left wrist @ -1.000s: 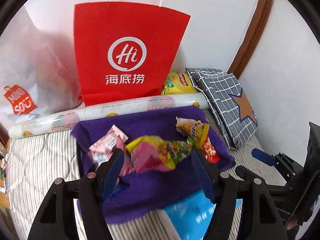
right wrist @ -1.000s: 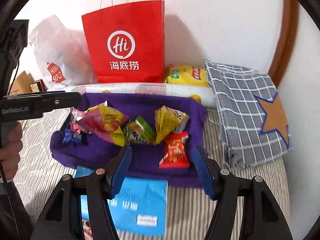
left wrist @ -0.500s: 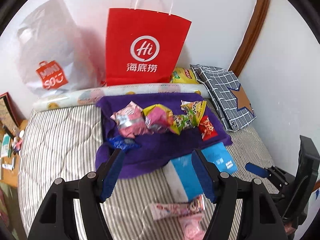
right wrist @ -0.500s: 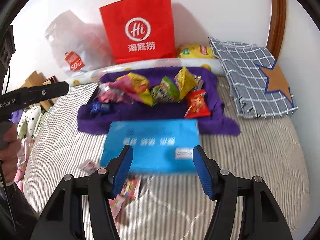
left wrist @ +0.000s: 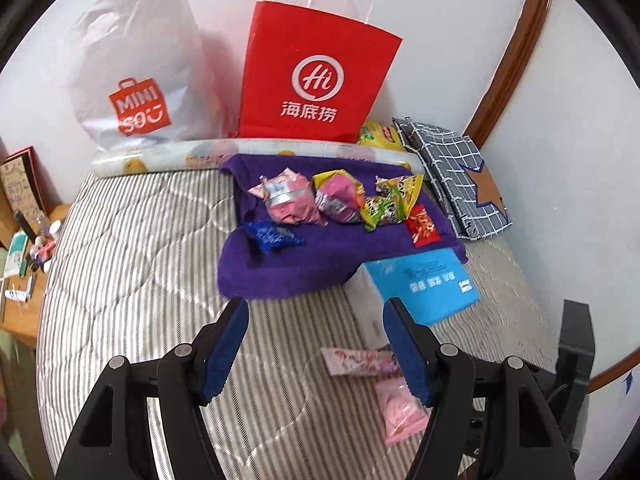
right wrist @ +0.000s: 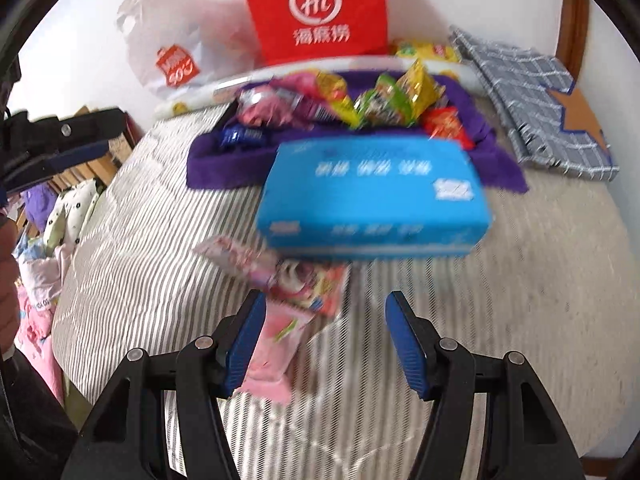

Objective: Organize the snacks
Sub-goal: 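Grasp the pink peach candy packet with the right tool, then grasp the strawberry-bear stick candy with the left tool while the right tool holds the peach packet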

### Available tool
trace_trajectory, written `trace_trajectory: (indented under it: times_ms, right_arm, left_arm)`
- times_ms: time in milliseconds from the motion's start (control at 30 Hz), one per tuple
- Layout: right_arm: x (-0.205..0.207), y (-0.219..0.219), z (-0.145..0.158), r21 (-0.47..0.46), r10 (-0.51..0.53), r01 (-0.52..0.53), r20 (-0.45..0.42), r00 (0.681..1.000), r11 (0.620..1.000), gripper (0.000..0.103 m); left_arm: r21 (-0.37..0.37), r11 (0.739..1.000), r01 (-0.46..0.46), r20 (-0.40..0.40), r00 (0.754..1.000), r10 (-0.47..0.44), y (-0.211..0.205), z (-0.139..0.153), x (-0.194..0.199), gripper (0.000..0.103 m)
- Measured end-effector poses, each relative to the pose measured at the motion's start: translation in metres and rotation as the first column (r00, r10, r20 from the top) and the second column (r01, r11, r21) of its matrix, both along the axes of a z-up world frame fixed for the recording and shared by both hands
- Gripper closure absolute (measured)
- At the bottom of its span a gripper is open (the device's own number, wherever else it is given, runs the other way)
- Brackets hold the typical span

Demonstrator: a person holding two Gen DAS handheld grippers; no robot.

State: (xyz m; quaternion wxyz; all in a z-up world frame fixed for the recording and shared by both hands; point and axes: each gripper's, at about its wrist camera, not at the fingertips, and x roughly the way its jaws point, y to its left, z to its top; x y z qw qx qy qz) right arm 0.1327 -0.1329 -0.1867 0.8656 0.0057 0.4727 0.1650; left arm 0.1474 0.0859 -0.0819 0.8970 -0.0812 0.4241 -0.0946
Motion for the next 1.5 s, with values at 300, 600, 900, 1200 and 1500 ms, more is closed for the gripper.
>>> trace_trajectory:
  times_ms: [300,600,900,1200,1500]
  right_arm:
    - [-0.015,0.028,-0.029,-0.038,0.030,-0.032,-0.038,0.999,0.999,0.040]
    - [-0.032,0.048,-0.041,-0.141,0.038,-0.032,0.039,0.999,0.990,0.057]
    - [-0.044,0.030,-0.027,-0.064,0.046,-0.042,0.048,0.998,0.997,0.058]
    - [-0.043,0.010,-0.013,-0.059,0.013,-0.008,0.081,0.997,0.998,0.058]
    - [-0.044,-0.010,0.000,-0.061,-0.016,0.025,0.129,0.991,0.998,0.058]
  left_arm:
    - [0.001,1.000,-0.001,-0.007,1.000,0.001,0.007,-0.013,-0.018,0.035]
    - [0.003,1.000,0.000,-0.018,1.000,0.000,0.003,-0.022,-0.031,0.035]
    - [0.016,1.000,0.009,-0.022,1.000,-0.009,-0.003,-0.026,-0.036,0.035]
    - [0.030,0.998,0.052,-0.027,0.998,-0.052,-0.020,-0.031,-0.039,0.036]
    - [0.056,0.994,0.095,-0.025,0.995,-0.094,-0.037,-0.037,-0.036,0.035]
